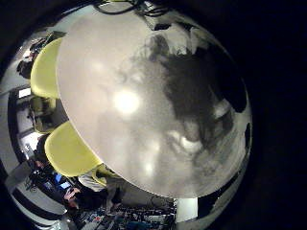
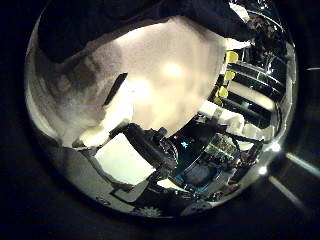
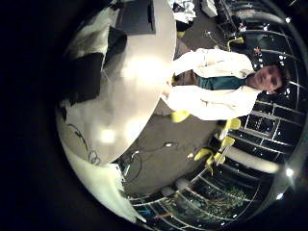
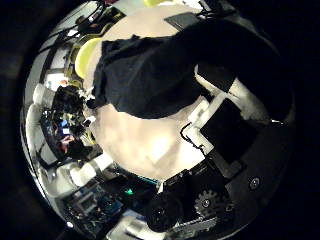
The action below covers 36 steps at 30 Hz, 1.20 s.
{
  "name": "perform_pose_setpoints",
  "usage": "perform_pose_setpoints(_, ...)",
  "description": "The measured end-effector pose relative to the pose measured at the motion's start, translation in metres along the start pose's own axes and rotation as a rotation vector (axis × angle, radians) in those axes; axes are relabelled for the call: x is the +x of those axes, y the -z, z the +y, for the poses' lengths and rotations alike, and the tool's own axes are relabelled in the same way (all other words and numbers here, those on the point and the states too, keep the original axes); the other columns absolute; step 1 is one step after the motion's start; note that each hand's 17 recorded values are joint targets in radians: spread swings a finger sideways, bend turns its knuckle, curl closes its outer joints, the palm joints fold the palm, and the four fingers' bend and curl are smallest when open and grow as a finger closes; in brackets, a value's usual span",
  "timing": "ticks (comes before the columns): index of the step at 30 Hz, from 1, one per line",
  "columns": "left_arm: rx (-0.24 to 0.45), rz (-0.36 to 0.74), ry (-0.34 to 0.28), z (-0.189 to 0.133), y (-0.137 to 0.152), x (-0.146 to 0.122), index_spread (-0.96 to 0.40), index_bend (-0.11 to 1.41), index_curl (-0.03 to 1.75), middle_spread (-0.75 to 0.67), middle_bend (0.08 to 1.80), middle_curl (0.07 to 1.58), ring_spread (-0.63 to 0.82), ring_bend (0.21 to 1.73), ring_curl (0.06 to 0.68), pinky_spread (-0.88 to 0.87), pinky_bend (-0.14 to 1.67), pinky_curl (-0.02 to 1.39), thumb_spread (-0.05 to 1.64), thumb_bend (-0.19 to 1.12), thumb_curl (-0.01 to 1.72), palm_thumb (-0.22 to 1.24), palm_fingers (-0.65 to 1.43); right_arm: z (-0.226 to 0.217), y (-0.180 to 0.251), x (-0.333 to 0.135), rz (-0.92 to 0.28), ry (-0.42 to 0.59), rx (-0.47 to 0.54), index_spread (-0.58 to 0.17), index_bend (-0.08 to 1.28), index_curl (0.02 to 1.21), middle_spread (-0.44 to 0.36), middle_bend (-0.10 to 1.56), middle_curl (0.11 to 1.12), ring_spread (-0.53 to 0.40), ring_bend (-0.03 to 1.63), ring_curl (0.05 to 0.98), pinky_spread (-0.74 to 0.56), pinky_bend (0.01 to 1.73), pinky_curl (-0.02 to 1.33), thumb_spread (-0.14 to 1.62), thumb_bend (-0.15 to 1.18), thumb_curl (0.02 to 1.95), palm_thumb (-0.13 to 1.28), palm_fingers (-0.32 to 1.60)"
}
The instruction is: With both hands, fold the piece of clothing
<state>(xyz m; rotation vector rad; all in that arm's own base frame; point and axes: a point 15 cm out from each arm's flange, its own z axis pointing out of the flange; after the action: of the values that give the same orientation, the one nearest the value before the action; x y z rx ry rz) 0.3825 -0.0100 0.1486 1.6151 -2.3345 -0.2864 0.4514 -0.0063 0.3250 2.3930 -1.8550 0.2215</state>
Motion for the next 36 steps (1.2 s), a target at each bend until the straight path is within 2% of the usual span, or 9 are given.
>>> perform_pose_setpoints(6, -0.015, 0.012, -0.016, 0.004, 0.001, 0.005, -0.16, 0.19, 0.52, -0.07, 0.19, 0.39, 0.11, 0.56, 0.203, 0.28, 0.20, 0.32, 1.17, -0.02, 0.34, 0.50, 0.34, -0.026, 0.057, -0.073, 0.005, 0.152, 0.101, -0.378, 1.13, 1.00, -0.270, 1.29, 1.09, -0.259, 1.52, 0.848, -0.25, 1.30, 1.13, 1.13, -0.01, 0.68, 1.06, 0.67)
perform_pose_setpoints(11, 0.003, 0.031, -0.023, 0.010, 0.010, 0.007, -0.17, 0.20, 0.52, -0.10, 0.21, 0.39, 0.08, 0.55, 0.201, 0.26, 0.19, 0.32, 1.17, -0.02, 0.34, 0.50, 0.37, -0.044, 0.082, -0.152, 0.002, 0.289, 0.148, -0.375, 1.14, 1.03, -0.267, 1.30, 1.10, -0.257, 1.52, 0.853, -0.25, 1.30, 1.15, 1.13, -0.01, 0.68, 1.06, 0.66)
perform_pose_setpoints(15, 0.034, 0.081, -0.028, 0.023, 0.030, 0.012, -0.22, 0.21, 0.54, -0.20, 0.36, 0.44, -0.08, 0.60, 0.202, 0.13, 0.18, 0.29, 1.17, -0.02, 0.34, 0.50, 0.58, -0.068, 0.078, -0.201, 0.002, 0.371, 0.146, -0.373, 1.13, 1.04, -0.265, 1.31, 1.10, -0.257, 1.52, 0.854, -0.25, 1.30, 1.16, 1.13, -0.01, 0.68, 1.06, 0.67)
perform_pose_setpoints(19, 0.116, 0.159, -0.010, 0.051, 0.066, 0.012, -0.27, 0.23, 0.59, -0.29, 0.47, 0.52, -0.24, 0.69, 0.245, -0.03, 0.21, 0.31, 1.16, -0.02, 0.34, 0.49, 0.70, -0.089, 0.070, -0.241, 0.002, 0.431, 0.133, -0.372, 1.13, 1.05, -0.259, 1.31, 1.10, -0.256, 1.52, 0.856, -0.25, 1.29, 1.17, 1.13, -0.01, 0.68, 1.06, 0.67)
perform_pose_setpoints(25, 0.193, 0.157, 0.109, 0.116, 0.102, -0.018, -0.34, 0.27, 0.68, -0.37, 0.56, 0.64, -0.37, 0.79, 0.308, -0.20, 0.27, 0.34, 1.15, -0.02, 0.34, 0.49, 0.72, -0.108, 0.033, -0.289, 0.005, 0.502, 0.084, -0.373, 1.11, 1.06, -0.250, 1.32, 1.09, -0.256, 1.51, 0.857, -0.25, 1.29, 1.17, 1.13, -0.01, 0.69, 1.06, 0.68)
perform_pose_setpoints(31, 0.206, 0.104, 0.248, 0.161, 0.087, -0.055, -0.38, 0.32, 0.76, -0.42, 0.60, 0.73, -0.41, 0.84, 0.352, -0.27, 0.34, 0.37, 1.14, -0.02, 0.35, 0.50, 0.67, -0.127, -0.008, -0.321, -0.003, 0.538, 0.096, -0.375, 1.08, 1.07, -0.247, 1.30, 1.08, -0.258, 1.50, 0.853, -0.25, 1.29, 1.16, 1.14, -0.03, 0.67, 1.02, 0.68)
perform_pose_setpoints(33, 0.202, 0.101, 0.271, 0.170, 0.080, -0.059, -0.39, 0.33, 0.79, -0.43, 0.62, 0.76, -0.41, 0.85, 0.366, -0.27, 0.35, 0.38, 1.13, -0.02, 0.35, 0.50, 0.64, -0.135, -0.024, -0.328, -0.008, 0.543, 0.100, -0.379, 1.01, 1.05, -0.244, 1.26, 1.05, -0.253, 1.48, 0.821, -0.27, 1.27, 1.11, 1.15, -0.04, 0.65, 0.97, 0.69)
perform_pose_setpoints(35, 0.199, 0.104, 0.279, 0.173, 0.076, -0.059, -0.39, 0.34, 0.81, -0.43, 0.63, 0.78, -0.41, 0.87, 0.379, -0.27, 0.36, 0.39, 1.13, -0.02, 0.35, 0.51, 0.62, -0.143, -0.032, -0.329, -0.012, 0.540, 0.114, -0.391, 0.59, 0.94, -0.264, 1.14, 0.98, -0.271, 1.47, 0.790, -0.34, 1.27, 1.05, 1.16, -0.04, 0.62, 0.91, 0.32)
perform_pose_setpoints(36, 0.200, 0.105, 0.282, 0.175, 0.076, -0.059, -0.40, 0.35, 0.83, -0.44, 0.63, 0.80, -0.41, 0.87, 0.383, -0.27, 0.37, 0.39, 1.13, -0.02, 0.35, 0.51, 0.61, -0.146, -0.033, -0.324, -0.013, 0.533, 0.118, -0.393, 0.40, 0.86, -0.294, 0.94, 0.90, -0.277, 1.44, 0.768, -0.36, 1.28, 1.02, 1.17, -0.03, 0.61, 0.88, 0.00)
